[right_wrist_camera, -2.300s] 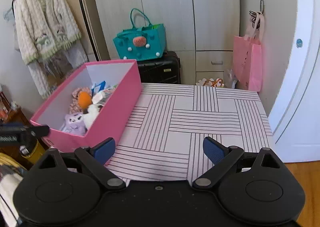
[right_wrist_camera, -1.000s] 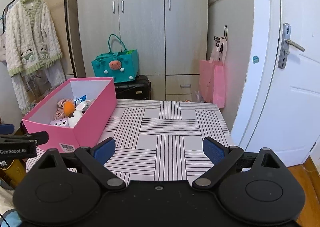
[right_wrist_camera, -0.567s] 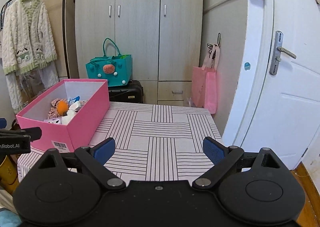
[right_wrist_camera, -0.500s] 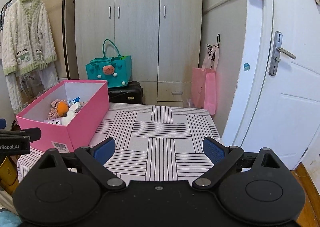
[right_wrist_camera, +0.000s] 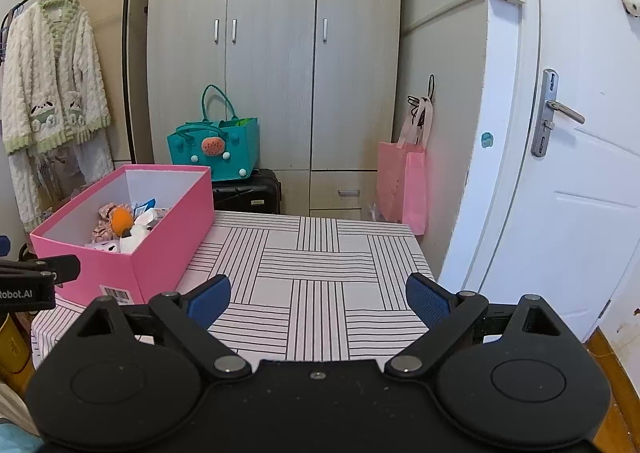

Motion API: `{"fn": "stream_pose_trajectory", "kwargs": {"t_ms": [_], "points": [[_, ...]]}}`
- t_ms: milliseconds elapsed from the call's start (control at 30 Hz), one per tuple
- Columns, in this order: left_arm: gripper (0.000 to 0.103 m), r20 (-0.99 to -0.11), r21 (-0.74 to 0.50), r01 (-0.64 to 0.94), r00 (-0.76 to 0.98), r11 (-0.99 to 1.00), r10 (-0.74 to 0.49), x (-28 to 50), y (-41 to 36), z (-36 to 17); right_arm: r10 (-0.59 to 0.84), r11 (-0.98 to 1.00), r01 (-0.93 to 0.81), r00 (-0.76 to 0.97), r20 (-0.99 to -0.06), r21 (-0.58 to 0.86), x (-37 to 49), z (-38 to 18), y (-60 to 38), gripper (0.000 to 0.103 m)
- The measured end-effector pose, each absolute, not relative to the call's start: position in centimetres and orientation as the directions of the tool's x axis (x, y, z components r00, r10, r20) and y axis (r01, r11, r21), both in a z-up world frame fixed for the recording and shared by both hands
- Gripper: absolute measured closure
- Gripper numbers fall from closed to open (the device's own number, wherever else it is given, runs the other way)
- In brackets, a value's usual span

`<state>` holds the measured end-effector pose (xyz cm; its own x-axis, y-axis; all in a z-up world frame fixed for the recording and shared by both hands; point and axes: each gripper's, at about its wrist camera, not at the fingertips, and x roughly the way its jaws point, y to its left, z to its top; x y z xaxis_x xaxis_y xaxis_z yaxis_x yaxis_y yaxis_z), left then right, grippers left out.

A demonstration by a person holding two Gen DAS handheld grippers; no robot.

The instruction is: Organize soft objects

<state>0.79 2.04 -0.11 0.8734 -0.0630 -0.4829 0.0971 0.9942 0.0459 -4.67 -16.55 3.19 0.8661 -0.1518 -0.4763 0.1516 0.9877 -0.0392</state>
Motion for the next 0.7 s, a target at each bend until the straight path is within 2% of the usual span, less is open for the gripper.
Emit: {"fn": "stream_pose_trajectory", "kwargs": {"t_ms": [700], "points": [[0.000,-0.466,0.030,0.068,0.884,0.997,-0.046,0.53,2.33,-0.28,-0.159,0.987,0.150,0.866,-0.473,-0.056,-4.69,2.86,-16.49,0.006]]}}
